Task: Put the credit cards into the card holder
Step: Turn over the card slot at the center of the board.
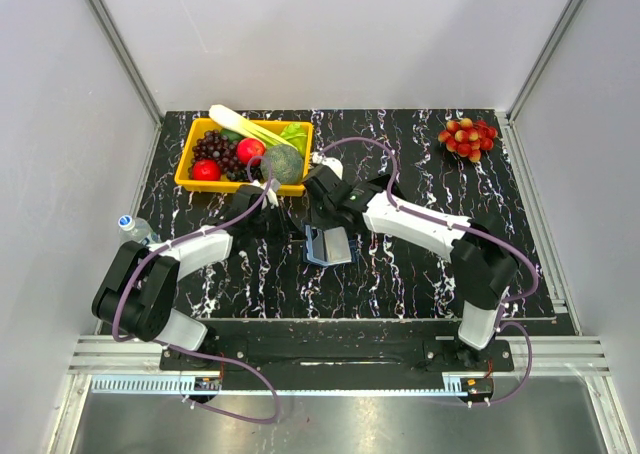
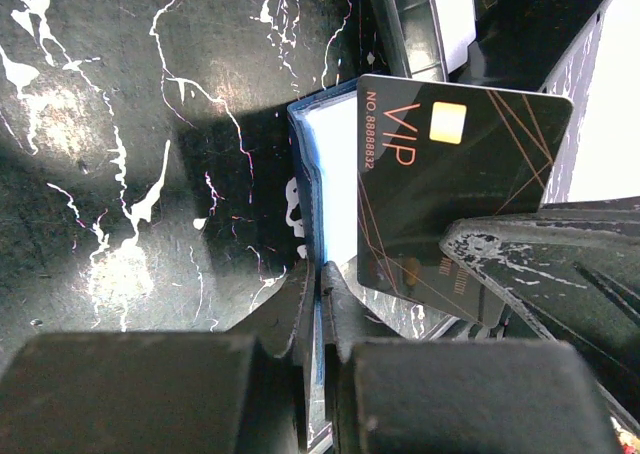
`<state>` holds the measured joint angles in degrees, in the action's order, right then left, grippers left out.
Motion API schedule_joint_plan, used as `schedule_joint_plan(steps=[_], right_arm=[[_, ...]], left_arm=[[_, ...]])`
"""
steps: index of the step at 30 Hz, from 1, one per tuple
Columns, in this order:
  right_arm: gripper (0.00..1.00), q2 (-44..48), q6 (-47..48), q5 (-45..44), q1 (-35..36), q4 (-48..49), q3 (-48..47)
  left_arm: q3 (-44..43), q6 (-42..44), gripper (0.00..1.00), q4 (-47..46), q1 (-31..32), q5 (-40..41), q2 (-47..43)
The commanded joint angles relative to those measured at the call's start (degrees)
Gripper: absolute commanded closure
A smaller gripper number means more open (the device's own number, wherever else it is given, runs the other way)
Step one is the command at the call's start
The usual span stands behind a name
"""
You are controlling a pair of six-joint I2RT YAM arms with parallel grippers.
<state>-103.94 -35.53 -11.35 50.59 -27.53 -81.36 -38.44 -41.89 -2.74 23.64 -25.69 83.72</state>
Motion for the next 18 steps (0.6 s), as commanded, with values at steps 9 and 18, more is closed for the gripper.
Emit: schedule_joint_plan(steps=[9,18], right_arm=[[1.00,-3.11,-0.51,-4.02,1.97,2.13,-3.19],[1.00,-2.15,1.42,-7.71,2.94,0.37,-3.54]], left_arm=[[0.29,-0.65,1.00,-3.41,0.18,-1.38,-2.42],[0.55,-0.65,1.00,-3.50,0.18,-1.11,-2.16]])
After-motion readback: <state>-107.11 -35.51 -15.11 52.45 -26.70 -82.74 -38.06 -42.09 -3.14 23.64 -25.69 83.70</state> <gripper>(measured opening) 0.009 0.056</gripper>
